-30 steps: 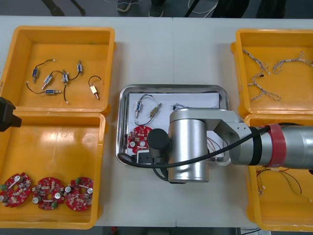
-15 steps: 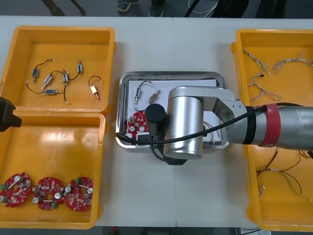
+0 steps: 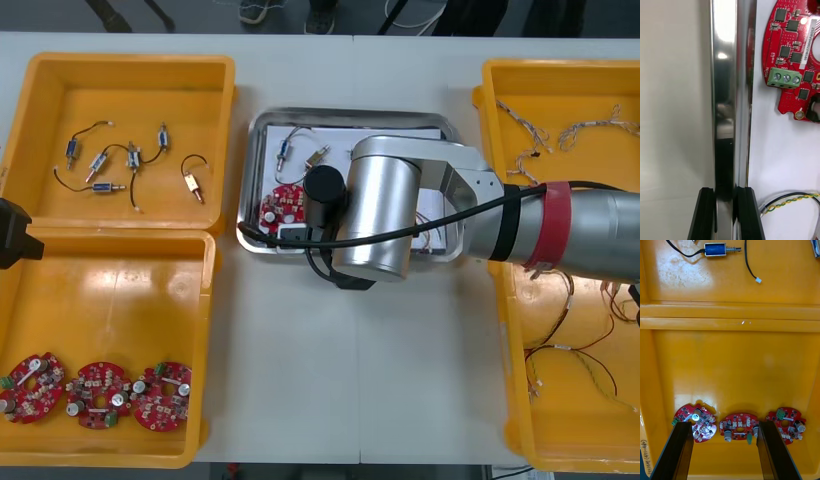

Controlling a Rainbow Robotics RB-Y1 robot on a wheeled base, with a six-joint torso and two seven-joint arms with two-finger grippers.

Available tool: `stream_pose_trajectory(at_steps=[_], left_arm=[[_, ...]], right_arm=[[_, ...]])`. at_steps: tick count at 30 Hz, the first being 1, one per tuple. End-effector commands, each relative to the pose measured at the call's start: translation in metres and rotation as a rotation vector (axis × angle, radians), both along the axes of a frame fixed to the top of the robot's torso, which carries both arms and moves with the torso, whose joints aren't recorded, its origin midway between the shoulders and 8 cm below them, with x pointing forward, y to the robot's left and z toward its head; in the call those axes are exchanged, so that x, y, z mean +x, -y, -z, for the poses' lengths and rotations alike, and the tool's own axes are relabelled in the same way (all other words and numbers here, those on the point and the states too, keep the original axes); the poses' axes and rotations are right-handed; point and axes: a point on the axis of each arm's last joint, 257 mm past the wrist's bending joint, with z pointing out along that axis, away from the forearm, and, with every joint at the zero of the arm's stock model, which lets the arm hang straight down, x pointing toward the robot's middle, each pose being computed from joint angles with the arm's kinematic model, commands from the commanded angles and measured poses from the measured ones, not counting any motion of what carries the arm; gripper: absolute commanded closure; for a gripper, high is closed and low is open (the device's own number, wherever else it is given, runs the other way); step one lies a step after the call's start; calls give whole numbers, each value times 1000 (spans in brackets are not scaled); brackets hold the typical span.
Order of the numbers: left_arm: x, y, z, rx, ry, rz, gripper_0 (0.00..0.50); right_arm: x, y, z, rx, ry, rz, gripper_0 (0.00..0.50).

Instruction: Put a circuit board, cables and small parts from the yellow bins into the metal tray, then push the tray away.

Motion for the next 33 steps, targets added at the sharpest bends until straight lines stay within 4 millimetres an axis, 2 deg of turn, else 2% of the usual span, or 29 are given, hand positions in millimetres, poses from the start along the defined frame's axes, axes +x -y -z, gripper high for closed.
stream_pose_trajectory(at_steps=[1, 18, 33], left_arm=[[-2, -17, -15, 56, 30, -16, 0], [-2, -17, -15, 56, 30, -16, 0], [-2, -17, -15, 56, 30, -16, 0]], right_arm=[[31, -24, -41, 32, 125, -54, 419], [89, -19, -75, 65, 286, -37, 423], [120, -21, -92, 125, 348, -40, 423]])
